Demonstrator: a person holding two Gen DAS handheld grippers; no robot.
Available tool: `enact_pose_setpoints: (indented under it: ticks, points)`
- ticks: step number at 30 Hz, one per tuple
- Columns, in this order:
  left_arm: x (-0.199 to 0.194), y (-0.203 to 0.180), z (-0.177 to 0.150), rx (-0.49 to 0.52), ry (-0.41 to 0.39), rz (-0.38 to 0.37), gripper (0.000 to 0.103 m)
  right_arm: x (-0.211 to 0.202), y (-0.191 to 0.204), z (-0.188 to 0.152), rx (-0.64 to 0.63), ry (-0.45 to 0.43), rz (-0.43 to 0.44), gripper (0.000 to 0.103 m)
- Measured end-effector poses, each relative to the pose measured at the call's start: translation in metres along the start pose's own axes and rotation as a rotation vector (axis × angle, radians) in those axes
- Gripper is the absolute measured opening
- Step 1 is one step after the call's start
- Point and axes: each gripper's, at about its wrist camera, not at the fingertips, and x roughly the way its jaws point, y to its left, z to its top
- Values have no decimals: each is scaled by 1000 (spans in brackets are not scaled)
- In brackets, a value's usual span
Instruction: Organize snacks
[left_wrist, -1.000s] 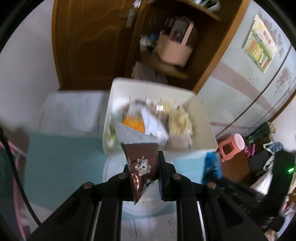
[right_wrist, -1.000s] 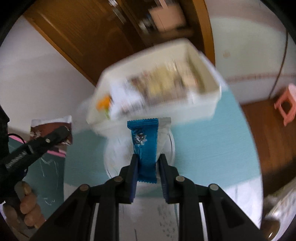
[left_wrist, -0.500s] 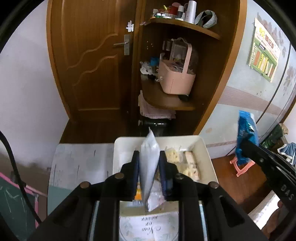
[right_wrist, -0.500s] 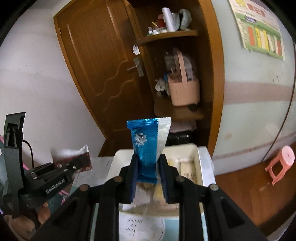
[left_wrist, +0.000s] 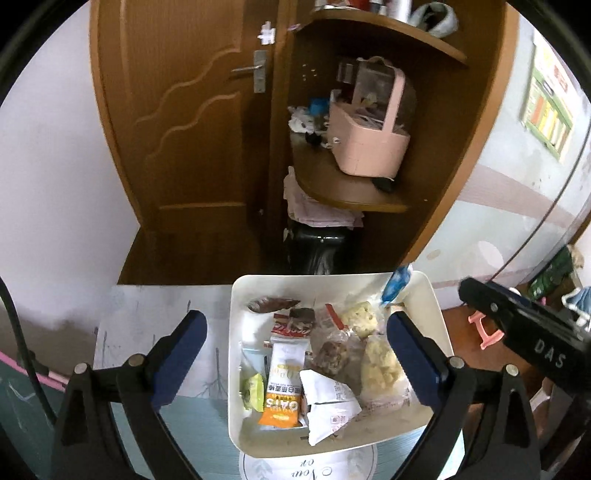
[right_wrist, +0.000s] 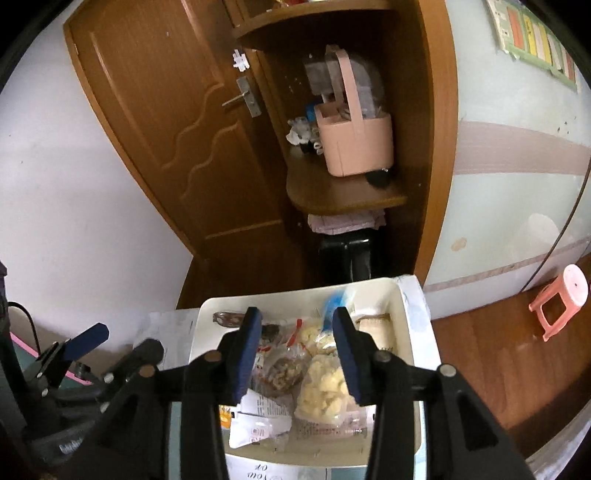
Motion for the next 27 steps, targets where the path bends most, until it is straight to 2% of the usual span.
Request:
enact_pose_setpoints:
  ticks: [5,14,18,27]
  points:
    - [-4,7,1,-23,-9,20,98,-2,0,-8,0,15,1,41]
    - [-26,-5,-14,-6,-37,23,98,-20,4,-23,-7,20,20,41]
    - [-38,-10,-37,-5,-27,12,98,-31,6,-36,-19,17,21,41]
    - [-71,-14,-99,18,12,3,98,-54,-3,-96,0,69,39,41]
